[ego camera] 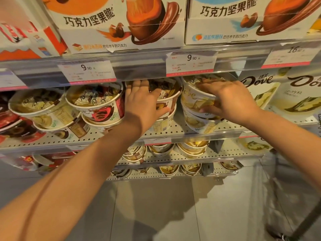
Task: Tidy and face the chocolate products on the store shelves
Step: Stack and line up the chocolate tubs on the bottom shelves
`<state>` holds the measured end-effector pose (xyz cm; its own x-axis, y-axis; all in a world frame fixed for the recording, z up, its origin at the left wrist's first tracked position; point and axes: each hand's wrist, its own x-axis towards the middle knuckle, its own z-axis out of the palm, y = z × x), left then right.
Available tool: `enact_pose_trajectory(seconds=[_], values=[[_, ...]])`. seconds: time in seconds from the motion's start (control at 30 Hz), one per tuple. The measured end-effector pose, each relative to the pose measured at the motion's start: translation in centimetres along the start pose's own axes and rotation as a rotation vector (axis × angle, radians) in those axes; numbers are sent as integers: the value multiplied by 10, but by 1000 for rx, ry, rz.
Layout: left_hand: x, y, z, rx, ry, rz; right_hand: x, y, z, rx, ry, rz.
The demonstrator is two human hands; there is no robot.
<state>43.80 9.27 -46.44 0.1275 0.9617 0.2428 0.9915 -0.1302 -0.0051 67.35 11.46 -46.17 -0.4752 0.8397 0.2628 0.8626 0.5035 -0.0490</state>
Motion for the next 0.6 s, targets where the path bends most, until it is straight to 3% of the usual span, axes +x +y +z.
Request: enact_pose_trajectory(seconds=[0.07,0.13,0.2,0.27,0.37,0.5,0.6], values=[[-5,-6,1,-55,28,29,-2,0,-1,-8,1,16],[-15,-15,5,-126,188,116,-6,-2,-2,55,52,69],[-33,-21,13,-188,417,221,-18,-6,-1,187,219,155],[-53,-22,24,-360,477,255,-35,-11,5,335,406,251],[-75,-9,32,-690,290,-11,-63,-23,23,558,502,442],[-67,0,67,-815,44,-533,-81,-36,52,739,423,685],[-52,3,96,-962,13,-639,-76,-37,72,859,296,770]])
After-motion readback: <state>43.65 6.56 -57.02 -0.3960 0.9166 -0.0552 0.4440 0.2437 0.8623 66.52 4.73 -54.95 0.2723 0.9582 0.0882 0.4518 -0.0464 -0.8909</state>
